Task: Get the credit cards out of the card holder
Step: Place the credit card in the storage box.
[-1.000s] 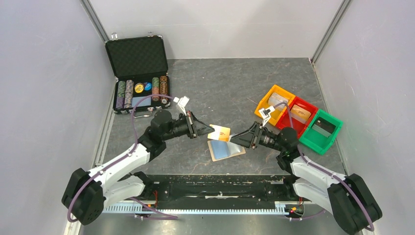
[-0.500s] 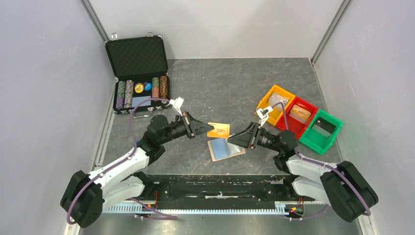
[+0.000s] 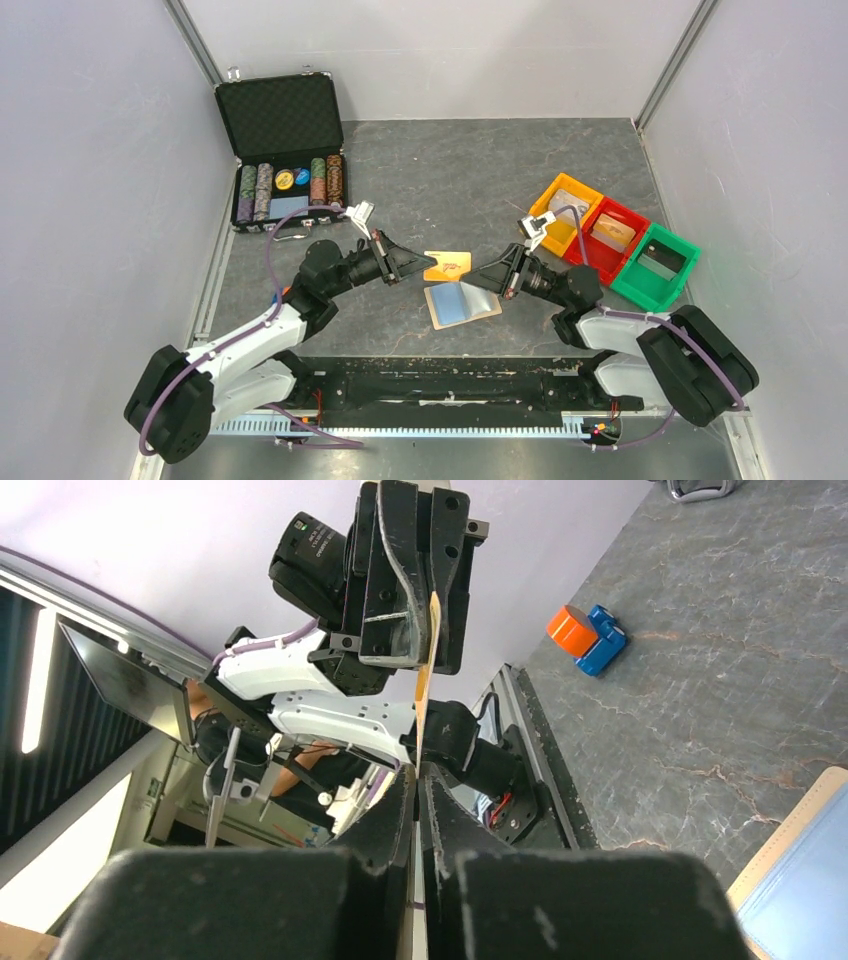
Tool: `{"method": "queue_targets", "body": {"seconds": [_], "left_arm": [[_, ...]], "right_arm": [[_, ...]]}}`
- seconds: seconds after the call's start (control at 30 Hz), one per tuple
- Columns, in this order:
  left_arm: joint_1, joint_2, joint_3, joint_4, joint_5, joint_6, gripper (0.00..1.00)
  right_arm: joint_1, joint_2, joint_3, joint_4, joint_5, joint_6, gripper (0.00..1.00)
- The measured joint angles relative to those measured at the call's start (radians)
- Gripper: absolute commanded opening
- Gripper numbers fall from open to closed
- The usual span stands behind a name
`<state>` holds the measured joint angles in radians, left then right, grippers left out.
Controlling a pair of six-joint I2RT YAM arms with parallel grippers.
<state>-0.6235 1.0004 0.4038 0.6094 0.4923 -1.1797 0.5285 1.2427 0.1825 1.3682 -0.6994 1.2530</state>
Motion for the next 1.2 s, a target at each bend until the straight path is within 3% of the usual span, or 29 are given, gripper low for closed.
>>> {"method": "queue_targets", "body": {"seconds": [0.17,0.23,0.37,0.43,0.8,0.93,1.2], "left_arm": [[0.001,0.003,0.015,-0.018,0.009,0.0,0.46],[0.001,0.002,0.018,-0.04,0.01,0.001,0.68],[0.006,-0.008,0.034,-0.139,0.008,0.031,0.86],[0.011,-0.018,0.058,-0.22,0.007,0.064,0.99],[0.018,-0.094,0.338,-0.759,-0.077,0.409,1.0],[0.018,-0.127,0.422,-0.938,-0.146,0.549,1.0],[0.018,-0.2,0.43,-1.147,-0.279,0.719,1.0]], "right_arm": [[-0.005,0.004,-0.003,0.023,0.016,0.016,0.0],[-0.02,-0.005,-0.003,0.017,0.021,0.013,0.0],[-0.09,-0.056,-0.003,-0.068,0.019,-0.035,0.0],[-0.135,-0.092,0.003,-0.164,0.015,-0.083,0.0],[-0.345,-0.175,0.25,-0.87,-0.025,-0.478,0.0],[-0.499,-0.203,0.293,-1.075,-0.028,-0.6,0.0],[-0.822,-0.206,0.366,-1.37,-0.019,-0.782,0.0]]}}
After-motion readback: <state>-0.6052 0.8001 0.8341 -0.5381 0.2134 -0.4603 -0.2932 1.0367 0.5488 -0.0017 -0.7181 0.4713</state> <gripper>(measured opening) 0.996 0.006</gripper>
